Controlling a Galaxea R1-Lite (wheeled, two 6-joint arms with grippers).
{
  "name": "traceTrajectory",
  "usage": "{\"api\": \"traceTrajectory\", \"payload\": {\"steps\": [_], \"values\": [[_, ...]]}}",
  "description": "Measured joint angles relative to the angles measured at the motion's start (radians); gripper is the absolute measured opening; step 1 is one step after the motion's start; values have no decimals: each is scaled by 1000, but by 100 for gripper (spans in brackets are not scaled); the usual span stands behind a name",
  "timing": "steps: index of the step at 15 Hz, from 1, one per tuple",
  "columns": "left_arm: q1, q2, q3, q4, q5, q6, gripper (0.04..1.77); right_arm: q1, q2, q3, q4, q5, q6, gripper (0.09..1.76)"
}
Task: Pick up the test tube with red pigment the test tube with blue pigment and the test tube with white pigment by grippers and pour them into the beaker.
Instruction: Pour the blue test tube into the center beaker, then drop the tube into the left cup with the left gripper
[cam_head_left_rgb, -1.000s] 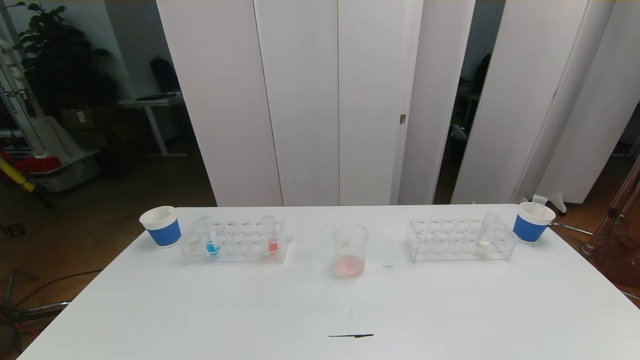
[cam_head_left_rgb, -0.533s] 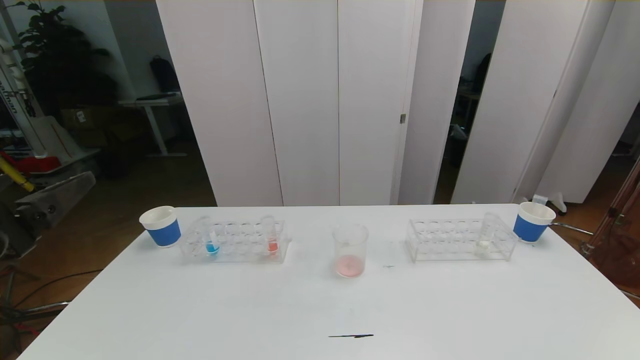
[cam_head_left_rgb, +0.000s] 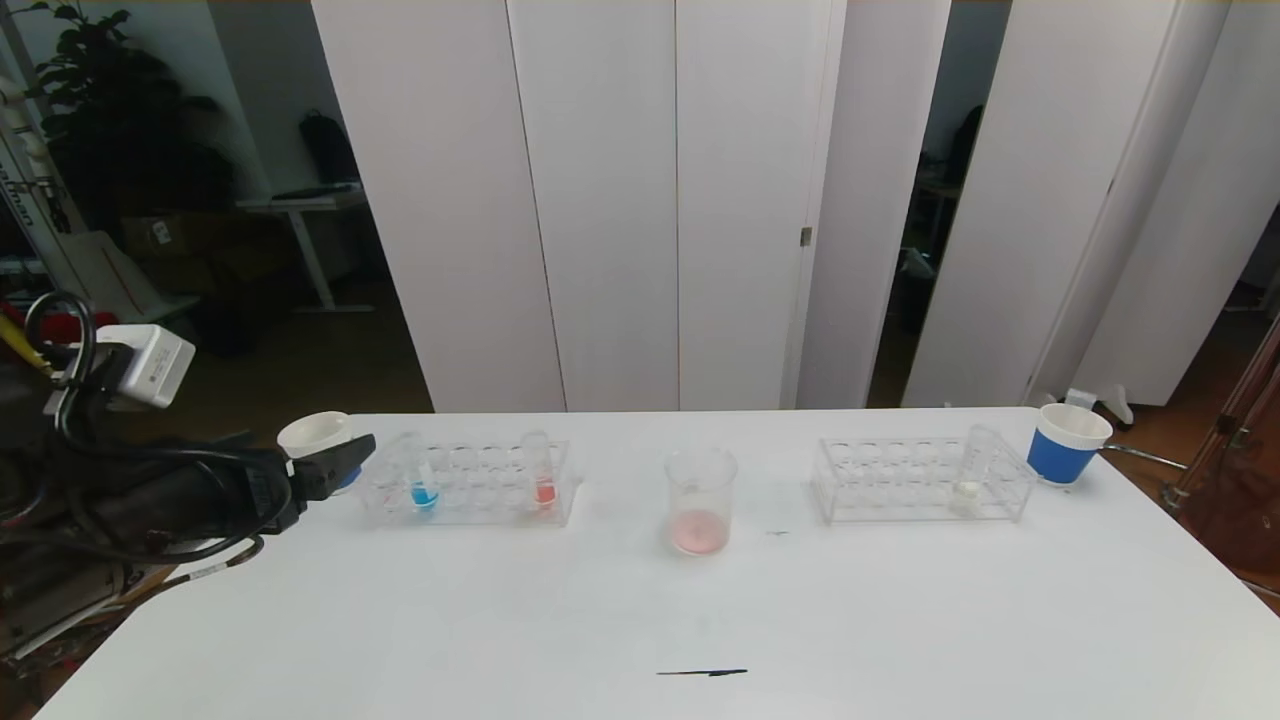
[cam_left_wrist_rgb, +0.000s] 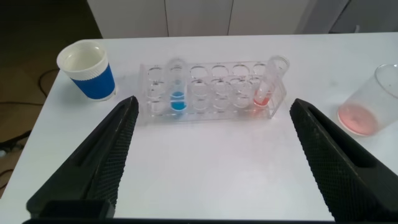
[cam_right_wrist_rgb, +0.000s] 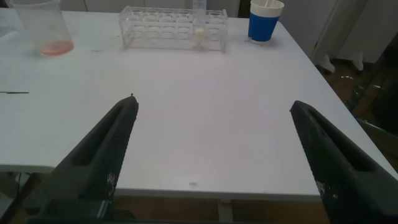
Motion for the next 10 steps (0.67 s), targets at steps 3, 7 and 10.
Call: {"api": "traceTrajectory", "payload": {"steps": [3,7,10], "values": [[-3,53,36,-8,-23,-17,174,0,0,0,0,0,0,175],[-3,120,39,-82,-23,-22,174,0,0,0,0,0,0,175],[-3,214,16,-153,-21,-25,174,0,0,0,0,0,0,175]]}}
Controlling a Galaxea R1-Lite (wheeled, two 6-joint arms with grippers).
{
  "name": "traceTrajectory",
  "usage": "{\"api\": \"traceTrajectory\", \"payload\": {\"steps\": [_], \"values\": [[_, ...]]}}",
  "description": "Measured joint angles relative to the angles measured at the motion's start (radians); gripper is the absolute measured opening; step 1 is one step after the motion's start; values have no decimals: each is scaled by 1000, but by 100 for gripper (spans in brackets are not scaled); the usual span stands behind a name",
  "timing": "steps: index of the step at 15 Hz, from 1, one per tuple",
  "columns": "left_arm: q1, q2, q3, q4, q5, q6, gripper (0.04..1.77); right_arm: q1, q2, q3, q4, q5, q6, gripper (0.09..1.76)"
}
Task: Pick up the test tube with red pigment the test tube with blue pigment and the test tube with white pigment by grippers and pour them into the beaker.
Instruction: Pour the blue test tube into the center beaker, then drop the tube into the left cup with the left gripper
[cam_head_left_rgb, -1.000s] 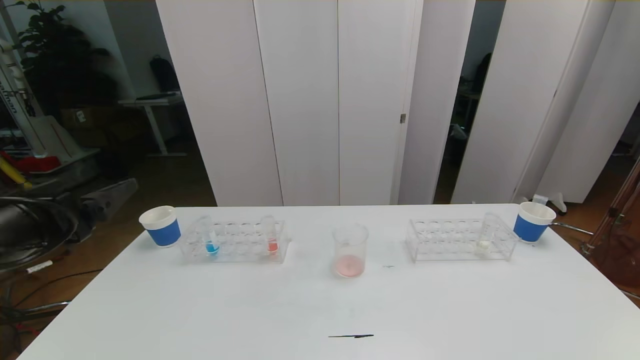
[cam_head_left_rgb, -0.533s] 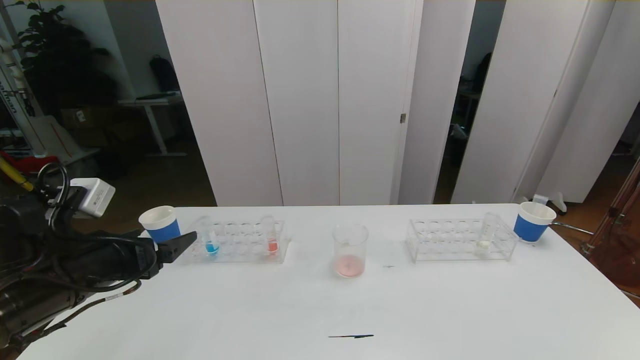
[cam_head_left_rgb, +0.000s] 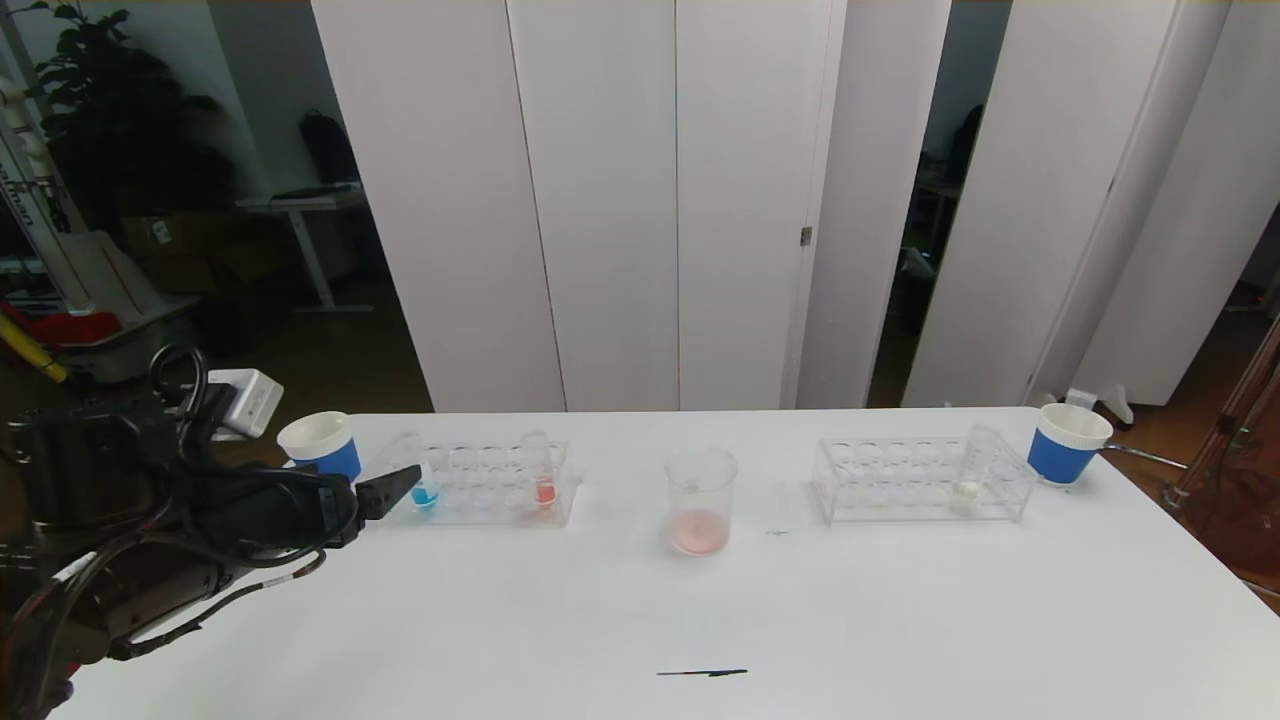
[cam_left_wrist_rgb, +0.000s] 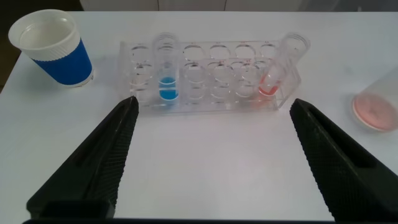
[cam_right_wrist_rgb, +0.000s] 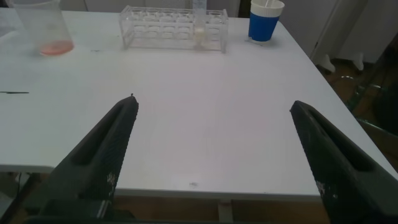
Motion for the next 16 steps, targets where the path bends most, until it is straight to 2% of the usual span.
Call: {"api": "traceTrajectory", "payload": {"steps": [10,16], "values": [[5,308,-187,-93,15,-53,174,0,0,0,0,0,0,175],[11,468,-259,-219,91,-70,174,0,0,0,0,0,0,175]]}}
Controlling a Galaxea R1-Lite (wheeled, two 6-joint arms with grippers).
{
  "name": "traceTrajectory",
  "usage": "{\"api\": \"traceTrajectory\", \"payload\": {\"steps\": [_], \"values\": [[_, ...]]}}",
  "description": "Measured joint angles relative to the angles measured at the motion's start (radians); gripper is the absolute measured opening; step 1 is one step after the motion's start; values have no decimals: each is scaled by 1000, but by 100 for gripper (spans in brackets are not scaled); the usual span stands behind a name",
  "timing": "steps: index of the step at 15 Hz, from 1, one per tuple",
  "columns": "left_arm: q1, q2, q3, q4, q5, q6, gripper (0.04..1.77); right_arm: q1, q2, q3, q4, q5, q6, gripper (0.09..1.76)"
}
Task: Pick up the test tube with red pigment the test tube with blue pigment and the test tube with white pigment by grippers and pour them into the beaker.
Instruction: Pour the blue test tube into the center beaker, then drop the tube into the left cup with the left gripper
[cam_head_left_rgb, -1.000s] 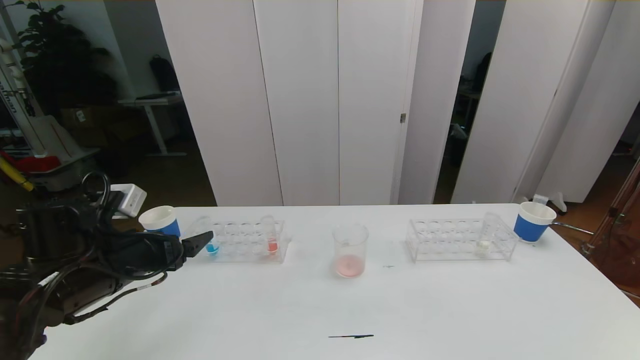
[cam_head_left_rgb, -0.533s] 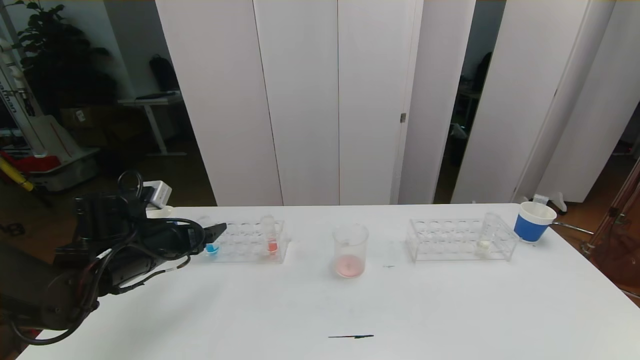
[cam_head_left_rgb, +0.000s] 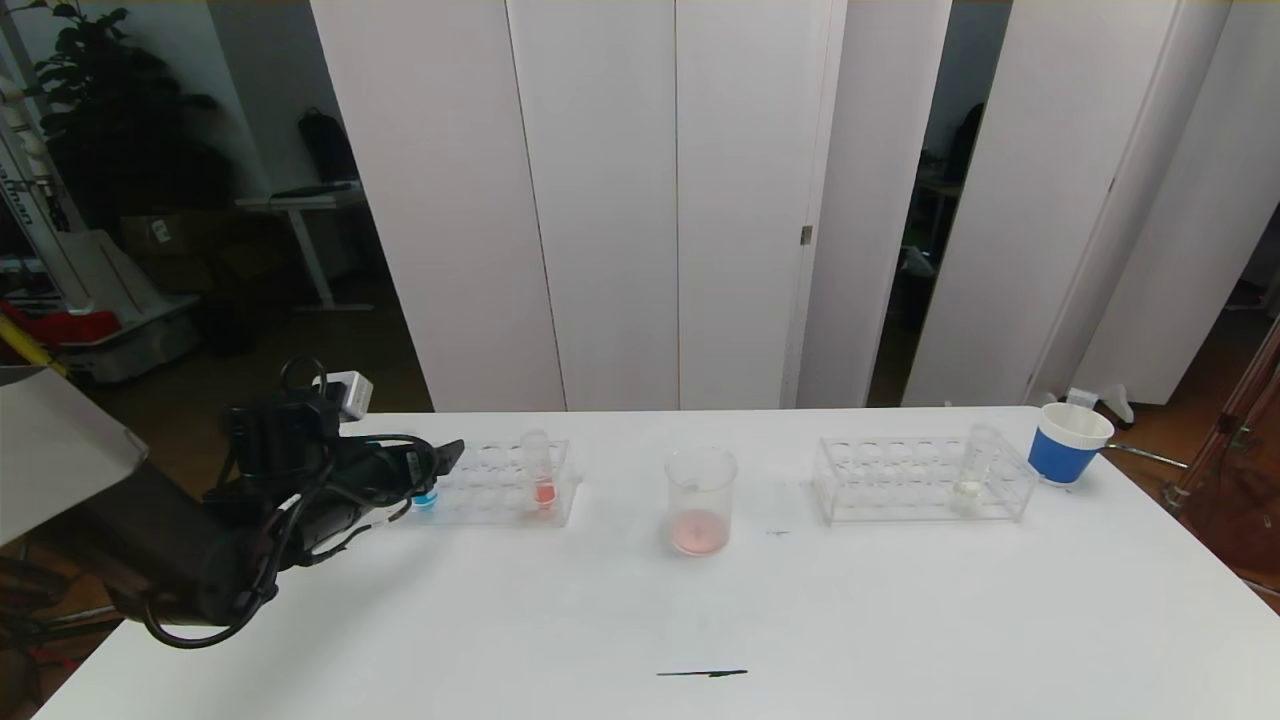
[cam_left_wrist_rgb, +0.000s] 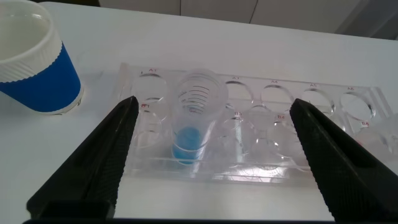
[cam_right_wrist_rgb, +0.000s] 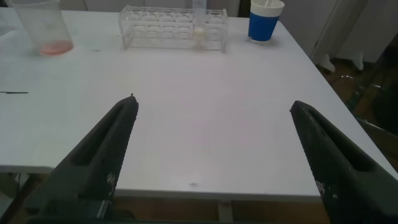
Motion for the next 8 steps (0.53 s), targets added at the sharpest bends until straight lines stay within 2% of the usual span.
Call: {"api": "traceTrajectory", "payload": {"steps": [3,8], "values": [[9,50,-17,-50,14,9,174,0,0,0,0,0,0,175],[24,72,-26,-55,17,11,174,0,0,0,0,0,0,175]]}}
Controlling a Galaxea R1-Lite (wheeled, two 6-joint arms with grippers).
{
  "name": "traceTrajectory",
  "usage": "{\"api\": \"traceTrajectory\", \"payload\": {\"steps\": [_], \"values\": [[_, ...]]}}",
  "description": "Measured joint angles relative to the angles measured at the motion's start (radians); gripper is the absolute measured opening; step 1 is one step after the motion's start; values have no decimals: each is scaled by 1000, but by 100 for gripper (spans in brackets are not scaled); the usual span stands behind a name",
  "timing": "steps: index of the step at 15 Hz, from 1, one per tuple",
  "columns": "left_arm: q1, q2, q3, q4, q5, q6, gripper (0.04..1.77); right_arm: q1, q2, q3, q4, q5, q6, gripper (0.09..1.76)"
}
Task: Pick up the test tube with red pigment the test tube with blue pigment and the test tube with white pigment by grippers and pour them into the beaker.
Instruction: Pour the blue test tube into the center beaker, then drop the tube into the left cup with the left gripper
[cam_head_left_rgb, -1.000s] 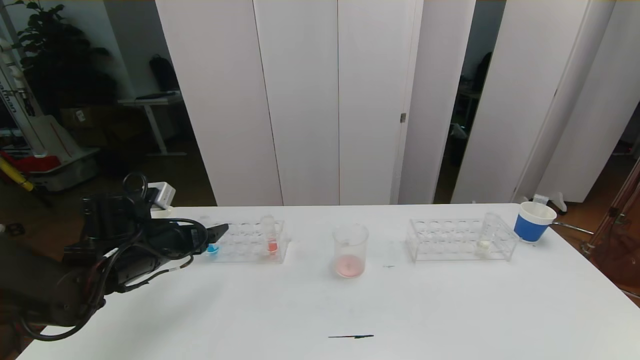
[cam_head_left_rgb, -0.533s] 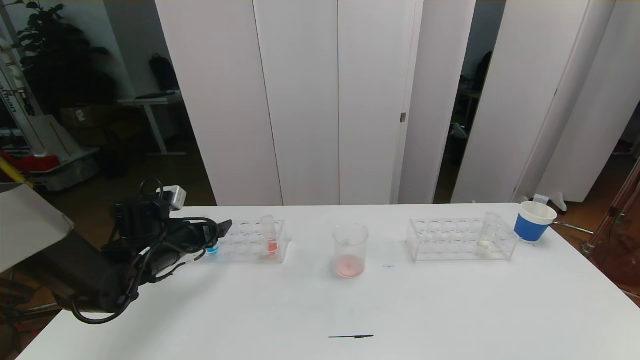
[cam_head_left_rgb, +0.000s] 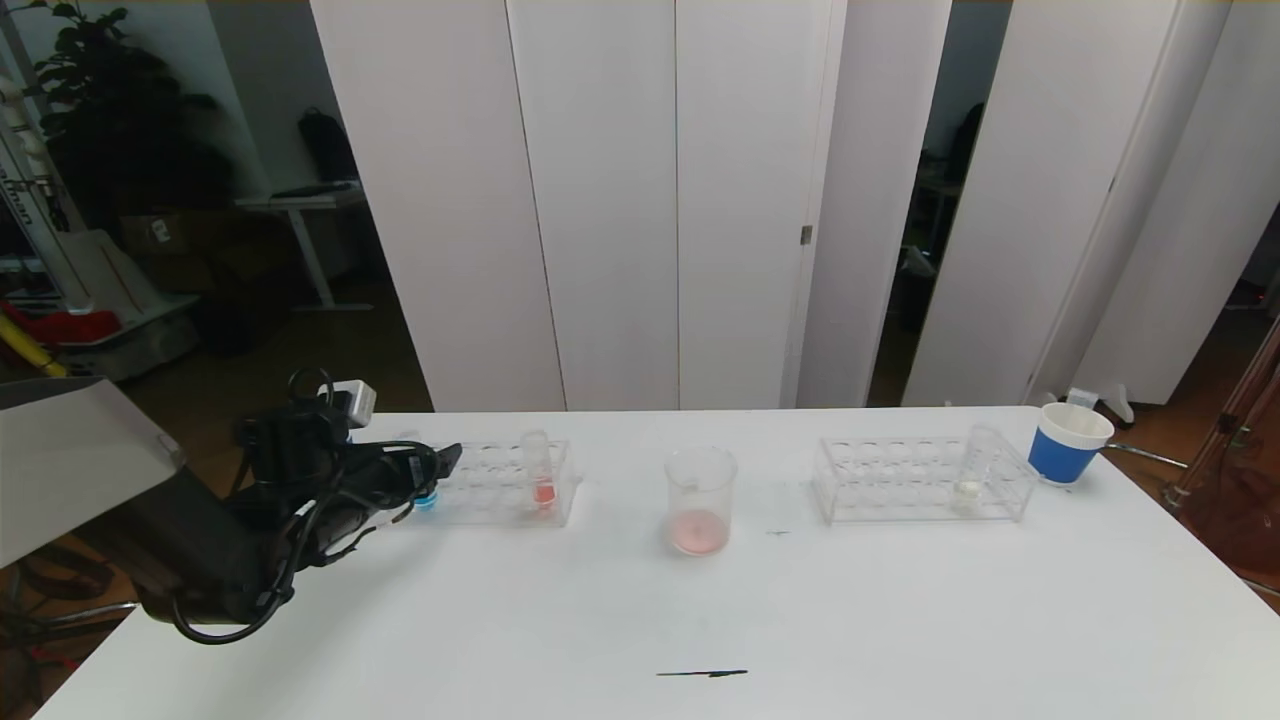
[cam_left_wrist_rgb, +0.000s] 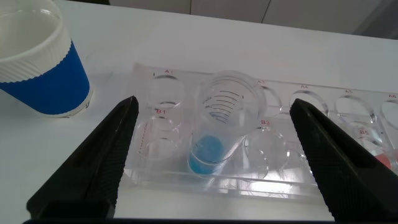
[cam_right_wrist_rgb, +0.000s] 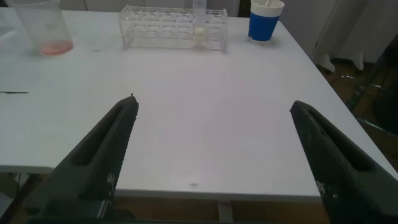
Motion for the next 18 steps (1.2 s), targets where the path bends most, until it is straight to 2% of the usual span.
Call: {"api": "traceTrajectory", "payload": {"steps": [2,3,4,6,7,8,9,10,18], "values": [[6,3,-5,0,0,-1,174,0,0,0,0,0,0,175],[7,5,-7,-1,0,-1,167,0,0,0,0,0,0,175],[8,7,-7,-1,-2,-1,146,0,0,0,0,0,0,175],[8,13,-9,-2,-8,-1,62,0,0,0,0,0,0,175],[6,18,-11,-4,-7,-1,42,0,0,0,-1,0,0,175],[5,22,-13,-14,-7,-1,51,0,0,0,0,0,0,175],[4,27,-16,-24,-8,-1,69,0,0,0,-1,0,0,175],[4,31,-17,-26,-9,-1,57,0,0,0,0,0,0,175],[3,45,-28,-28,-7,-1,57,0,0,0,0,0,0,175]]}}
